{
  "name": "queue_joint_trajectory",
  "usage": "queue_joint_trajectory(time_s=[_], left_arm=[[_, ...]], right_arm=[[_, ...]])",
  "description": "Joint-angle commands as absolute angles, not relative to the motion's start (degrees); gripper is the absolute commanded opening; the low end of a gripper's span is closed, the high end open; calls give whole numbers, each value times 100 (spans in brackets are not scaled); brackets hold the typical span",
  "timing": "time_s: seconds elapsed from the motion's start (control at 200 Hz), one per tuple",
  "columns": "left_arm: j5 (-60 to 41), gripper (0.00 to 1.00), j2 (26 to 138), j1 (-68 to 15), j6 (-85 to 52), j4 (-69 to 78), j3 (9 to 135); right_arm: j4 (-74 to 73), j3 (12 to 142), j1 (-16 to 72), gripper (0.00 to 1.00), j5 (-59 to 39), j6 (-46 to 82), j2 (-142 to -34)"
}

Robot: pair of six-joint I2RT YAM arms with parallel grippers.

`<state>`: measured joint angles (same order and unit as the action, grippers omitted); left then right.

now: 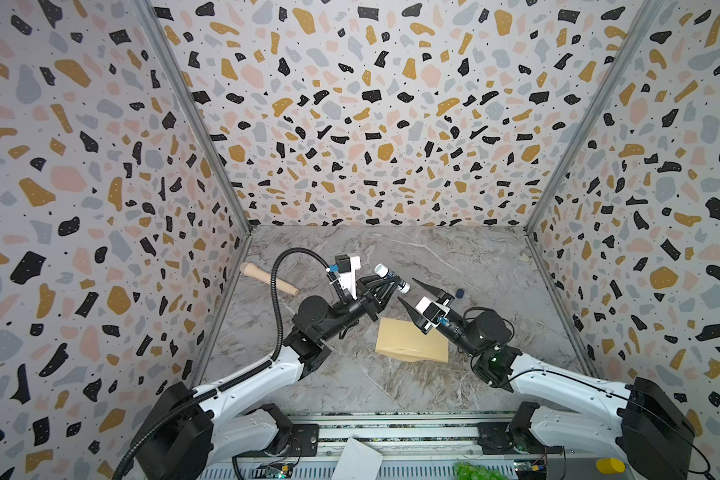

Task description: Place the letter into the envelope and seal it

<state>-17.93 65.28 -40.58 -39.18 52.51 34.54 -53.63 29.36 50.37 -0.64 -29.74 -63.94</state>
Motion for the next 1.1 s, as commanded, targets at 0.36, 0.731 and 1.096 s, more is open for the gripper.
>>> queue_joint_trajectory(time_s=[0.36, 0.731, 1.096], left_arm=[[-1787, 0, 6504, -4070, -3901, 5491, 3662], [-1802, 0, 6515, -4069, -3919, 5508, 3620], [-2124, 0, 6487, -4060, -3689, 5642, 3569]], right_arm=[[-6091, 3120, 5395, 40, 510, -3630, -6666], [-6099, 3204, 5484, 19, 495, -3417, -6632], [-5230, 3722, 3409, 7, -3985, 1009, -6265]])
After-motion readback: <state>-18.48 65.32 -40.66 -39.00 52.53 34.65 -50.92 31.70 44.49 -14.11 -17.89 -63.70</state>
